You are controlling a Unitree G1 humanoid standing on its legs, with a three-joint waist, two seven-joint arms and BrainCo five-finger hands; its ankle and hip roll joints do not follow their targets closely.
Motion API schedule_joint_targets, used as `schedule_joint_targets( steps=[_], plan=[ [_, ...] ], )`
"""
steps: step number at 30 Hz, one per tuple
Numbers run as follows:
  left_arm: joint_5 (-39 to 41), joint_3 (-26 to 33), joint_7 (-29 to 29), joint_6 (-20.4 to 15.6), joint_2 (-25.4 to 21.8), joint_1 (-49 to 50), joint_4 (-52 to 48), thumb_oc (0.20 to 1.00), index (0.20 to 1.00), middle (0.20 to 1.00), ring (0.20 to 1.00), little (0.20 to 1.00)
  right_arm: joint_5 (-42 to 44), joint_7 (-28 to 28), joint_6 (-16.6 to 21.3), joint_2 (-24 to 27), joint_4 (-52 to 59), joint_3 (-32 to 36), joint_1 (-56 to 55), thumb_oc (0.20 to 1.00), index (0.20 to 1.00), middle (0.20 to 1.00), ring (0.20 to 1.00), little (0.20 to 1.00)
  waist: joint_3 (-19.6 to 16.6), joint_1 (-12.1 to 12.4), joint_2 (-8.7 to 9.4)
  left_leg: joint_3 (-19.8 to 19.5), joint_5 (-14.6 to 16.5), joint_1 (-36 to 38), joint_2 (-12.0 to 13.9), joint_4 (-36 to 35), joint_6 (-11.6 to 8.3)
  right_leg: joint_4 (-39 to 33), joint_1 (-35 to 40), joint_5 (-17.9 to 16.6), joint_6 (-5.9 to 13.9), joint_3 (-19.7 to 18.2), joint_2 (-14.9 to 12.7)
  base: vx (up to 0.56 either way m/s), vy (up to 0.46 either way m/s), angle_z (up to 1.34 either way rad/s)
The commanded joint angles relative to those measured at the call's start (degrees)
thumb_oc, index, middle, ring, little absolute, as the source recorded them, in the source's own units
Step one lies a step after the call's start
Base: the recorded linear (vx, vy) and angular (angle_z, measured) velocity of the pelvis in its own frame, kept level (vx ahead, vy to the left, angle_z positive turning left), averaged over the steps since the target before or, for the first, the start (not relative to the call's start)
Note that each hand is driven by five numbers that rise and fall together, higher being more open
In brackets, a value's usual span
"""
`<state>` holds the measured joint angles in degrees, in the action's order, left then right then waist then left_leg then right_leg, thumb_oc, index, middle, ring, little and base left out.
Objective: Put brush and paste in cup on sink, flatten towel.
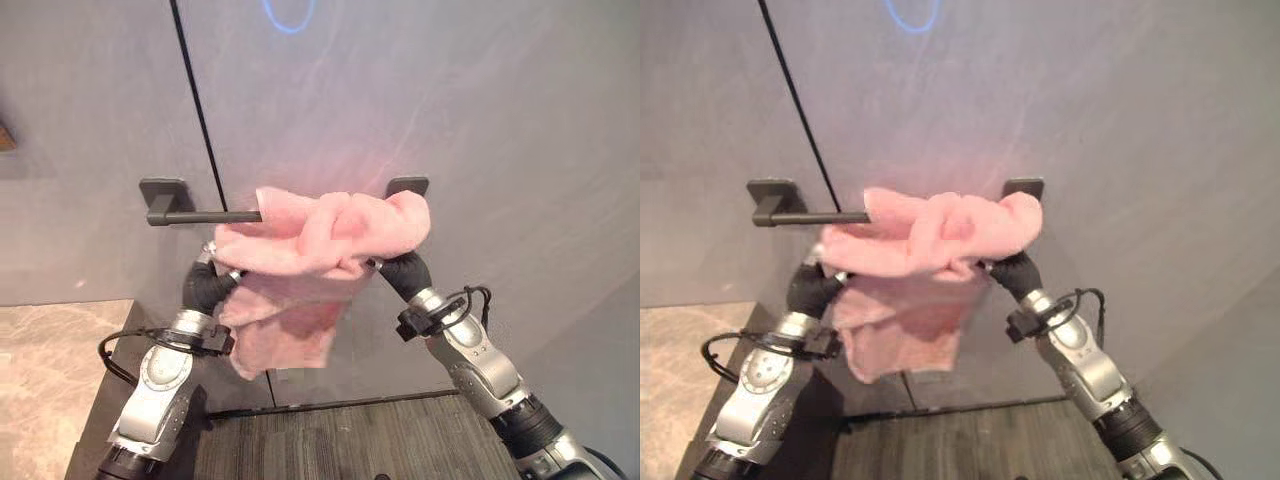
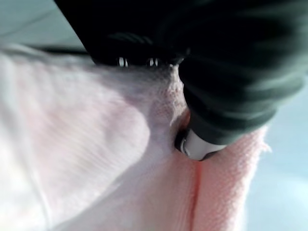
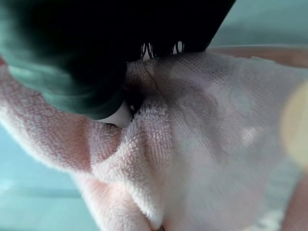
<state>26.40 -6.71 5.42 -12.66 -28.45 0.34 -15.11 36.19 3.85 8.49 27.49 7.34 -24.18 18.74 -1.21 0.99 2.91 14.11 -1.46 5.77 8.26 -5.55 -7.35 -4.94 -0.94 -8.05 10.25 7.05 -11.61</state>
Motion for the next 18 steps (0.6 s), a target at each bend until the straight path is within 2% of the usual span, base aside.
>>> schedule_joint_targets(
  steps=[1, 4, 7, 10, 16, 17, 18],
  plan=[
    [-1.47, 2.9, 1.79, -6.16, -1.89, -2.4, -6.38, 0.2, 0.2, 0.2, 0.2, 0.2, -0.45, 0.38, 5.65, -0.19, 5.79, 1.73, 8.3, 0.2, 0.2, 0.2, 0.2, 0.2, 1.94, 0.75, 2.28, -1.5, 0.06, -0.62, 1.15, 0.55, 1.21, -0.04, 1.0, -1.52, 2.53, -1.0, -3.1, -0.01, -0.001, 0.05],
    [-3.79, 2.93, 1.26, -6.34, -3.22, -0.86, -7.91, 0.2, 0.2, 0.2, 0.2, 0.2, -0.91, 1.26, 5.46, 0.43, 6.92, 0.51, 9.15, 0.2, 0.2, 0.2, 0.2, 0.2, 2.23, 1.15, 2.55, -1.81, 0.08, -0.97, 1.06, 0.55, 1.28, 0.01, 0.93, -1.52, 2.54, -0.64, -3.18, -0.01, 0.005, 0.1],
    [-2.48, 1.89, -0.13, -6.32, -3.16, 0.73, -6.72, 0.2, 0.2, 0.2, 0.2, 0.2, -1.51, 1.35, 5.0, 0.17, 6.12, 0.03, 8.77, 0.2, 0.2, 0.2, 0.2, 0.2, 2.32, 1.33, 2.7, -1.9, 0.08, -1.15, 1.0, 0.55, 1.32, -0.04, 0.99, -1.5, 2.53, -0.44, -3.29, 0.0, 0.008, 0.08],
    [2.41, -2.09, -1.23, -4.27, -0.08, 3.6, 1.43, 0.2, 0.2, 0.2, 0.2, 0.2, -2.28, 0.82, 3.42, -1.68, 1.27, -2.32, 6.65, 0.2, 0.2, 0.2, 0.2, 0.2, 2.83, 2.01, 2.81, -2.32, -0.23, -1.55, 0.78, 0.55, 1.44, -0.06, 0.83, -1.87, 2.48, -0.1, -3.43, 0.0, 0.0, 0.0],
    [1.49, -6.48, -1.86, -1.32, 1.63, 4.64, 13.43, 0.2, 0.2, 0.2, 0.2, 0.2, -4.03, -0.3, 2.08, -3.15, -2.74, -3.39, 4.04, 0.2, 0.2, 0.2, 0.2, 0.2, 3.01, 2.23, 2.8, -2.51, -0.42, -1.98, 0.63, 0.55, 1.59, -0.06, 0.61, -1.99, 2.52, 0.15, -3.5, 0.0, 0.001, 0.01],
    [-0.31, -8.76, -1.99, 0.11, 2.23, 4.19, 19.45, 0.2, 0.2, 0.2, 0.2, 0.2, -3.52, -0.39, 1.72, -3.92, -4.22, -3.9, 2.73, 0.2, 0.2, 0.2, 0.2, 0.2, 2.97, 2.06, 2.77, -2.57, -0.47, -2.08, 0.59, 0.55, 1.61, -0.06, 0.55, -2.02, 2.49, 0.18, -3.51, 0.0, 0.0, 0.0],
    [-0.33, -8.83, -1.99, 0.02, 2.27, 4.09, 19.61, 0.2, 0.2, 0.2, 0.2, 0.2, -3.53, -0.39, 1.74, -3.9, -4.24, -3.88, 2.72, 0.2, 0.2, 0.2, 0.2, 0.2, 2.97, 2.08, 2.75, -2.58, -0.47, -2.09, 0.59, 0.55, 1.61, -0.06, 0.54, -2.01, 2.49, 0.19, -3.51, 0.0, 0.0, 0.0]
  ],
)
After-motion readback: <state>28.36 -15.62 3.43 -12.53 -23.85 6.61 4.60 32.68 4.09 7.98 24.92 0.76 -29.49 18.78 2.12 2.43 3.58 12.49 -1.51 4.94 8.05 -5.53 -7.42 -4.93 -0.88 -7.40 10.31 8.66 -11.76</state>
